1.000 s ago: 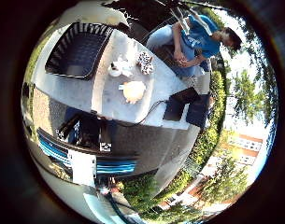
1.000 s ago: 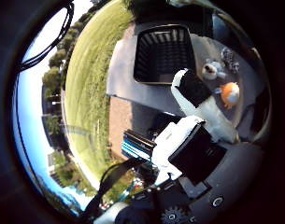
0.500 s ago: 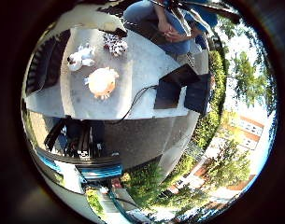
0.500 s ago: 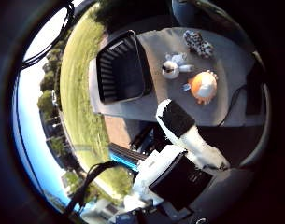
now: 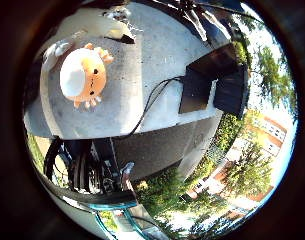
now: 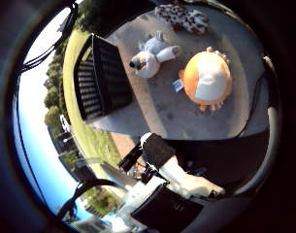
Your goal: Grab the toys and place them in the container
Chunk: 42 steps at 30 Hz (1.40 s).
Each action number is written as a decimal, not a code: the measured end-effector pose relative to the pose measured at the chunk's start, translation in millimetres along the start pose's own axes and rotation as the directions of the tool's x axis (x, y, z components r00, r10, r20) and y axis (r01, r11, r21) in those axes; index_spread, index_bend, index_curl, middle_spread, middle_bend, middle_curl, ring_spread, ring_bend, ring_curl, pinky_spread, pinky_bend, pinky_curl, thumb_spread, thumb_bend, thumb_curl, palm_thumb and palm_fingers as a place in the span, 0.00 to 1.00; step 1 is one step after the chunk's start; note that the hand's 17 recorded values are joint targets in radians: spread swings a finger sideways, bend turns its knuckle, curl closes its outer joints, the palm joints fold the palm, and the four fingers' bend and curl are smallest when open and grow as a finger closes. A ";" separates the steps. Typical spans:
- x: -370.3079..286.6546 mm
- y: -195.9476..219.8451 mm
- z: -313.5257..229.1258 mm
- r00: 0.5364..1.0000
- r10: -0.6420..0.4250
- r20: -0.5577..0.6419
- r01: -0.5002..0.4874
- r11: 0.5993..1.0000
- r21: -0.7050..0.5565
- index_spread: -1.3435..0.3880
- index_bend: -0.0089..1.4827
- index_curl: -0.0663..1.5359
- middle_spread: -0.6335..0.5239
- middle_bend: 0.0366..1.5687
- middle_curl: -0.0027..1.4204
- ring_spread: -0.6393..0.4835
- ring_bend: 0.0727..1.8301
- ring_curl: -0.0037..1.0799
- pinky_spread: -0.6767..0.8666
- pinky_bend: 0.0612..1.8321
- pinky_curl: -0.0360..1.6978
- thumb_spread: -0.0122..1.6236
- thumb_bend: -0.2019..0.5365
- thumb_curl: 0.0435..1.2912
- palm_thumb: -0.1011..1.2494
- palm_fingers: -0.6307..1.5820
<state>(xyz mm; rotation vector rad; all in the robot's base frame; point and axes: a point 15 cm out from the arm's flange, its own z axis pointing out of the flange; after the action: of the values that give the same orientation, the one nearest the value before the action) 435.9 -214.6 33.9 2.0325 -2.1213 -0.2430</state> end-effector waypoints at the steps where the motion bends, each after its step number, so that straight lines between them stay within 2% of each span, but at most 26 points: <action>1: -1.7 -4.8 8.6 1.000 -0.004 0.000 0.004 1.000 -0.001 0.77 0.11 0.21 0.65 0.10 0.26 0.85 0.25 0.28 0.77 0.43 0.11 0.65 0.25 0.20 0.32 0.37; 8: 0.4 -40.0 54.4 1.000 -0.007 -0.003 0.007 1.000 -0.023 0.78 0.12 0.21 0.65 0.10 0.26 0.84 0.24 0.28 0.77 0.43 0.10 0.66 0.26 0.21 0.41 0.37; 13: 7.1 -42.7 83.6 0.999 -0.013 -0.051 0.009 0.996 -0.088 0.78 0.12 0.22 0.60 0.15 0.27 0.84 0.25 0.28 0.78 0.41 0.08 0.67 0.27 0.25 0.51 0.44; 16: 12.7 -26.2 92.1 0.997 -0.023 -0.078 0.010 0.985 -0.173 0.74 0.10 0.21 0.54 0.20 0.30 0.79 0.32 0.31 0.78 0.45 0.08 0.67 0.25 0.26 0.54 0.56; 19: 16.2 -19.9 88.2 0.995 -0.035 -0.095 0.011 0.971 -0.238 0.68 0.07 0.18 0.49 0.31 0.36 0.73 0.45 0.38 0.75 0.54 0.10 0.67 0.24 0.28 0.56 0.68; 21: 16.0 -15.3 85.6 0.995 -0.041 -0.094 0.015 0.963 -0.270 0.65 0.06 0.15 0.46 0.38 0.40 0.70 0.55 0.45 0.73 0.58 0.12 0.67 0.25 0.29 0.57 0.73; 22: 16.7 -12.8 84.8 0.995 -0.041 -0.090 0.014 0.959 -0.282 0.64 0.06 0.14 0.45 0.41 0.43 0.68 0.58 0.47 0.72 0.60 0.13 0.67 0.25 0.29 0.58 0.72; 25: 30.1 -9.0 77.2 0.996 -0.018 -0.083 -0.005 0.962 -0.272 0.58 0.12 0.11 0.41 0.49 0.49 0.63 0.66 0.55 0.70 0.69 0.17 0.66 0.26 0.31 0.63 0.74; 29: 39.5 -7.8 60.1 0.998 -0.003 -0.068 -0.014 0.969 -0.245 0.51 0.18 0.09 0.37 0.57 0.57 0.57 0.69 0.60 0.64 0.79 0.21 0.65 0.29 0.35 0.72 0.79; 30: 38.2 -6.9 56.9 0.998 0.001 -0.060 -0.016 0.970 -0.244 0.49 0.20 0.08 0.37 0.60 0.59 0.56 0.69 0.61 0.63 0.81 0.23 0.66 0.33 0.37 0.77 0.79; 32: 30.9 -1.2 48.9 1.000 0.006 -0.026 -0.012 0.966 -0.259 0.45 0.25 0.07 0.36 0.63 0.62 0.54 0.70 0.63 0.61 0.84 0.25 0.66 0.34 0.40 0.80 0.79; 36: 16.1 19.0 23.8 0.999 -0.002 0.047 0.016 0.950 -0.311 0.38 0.33 0.05 0.35 0.67 0.67 0.52 0.71 0.66 0.58 0.86 0.27 0.67 0.32 0.43 0.82 0.77; 42: -28.8 46.4 -75.1 0.986 -0.078 0.145 0.119 0.945 -0.305 0.30 0.45 0.03 0.35 0.68 0.72 0.50 0.73 0.69 0.55 0.88 0.30 0.70 0.27 0.48 0.82 0.75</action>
<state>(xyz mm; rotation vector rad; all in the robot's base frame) 411.0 -182.6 117.4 1.9799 -1.9038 -0.6998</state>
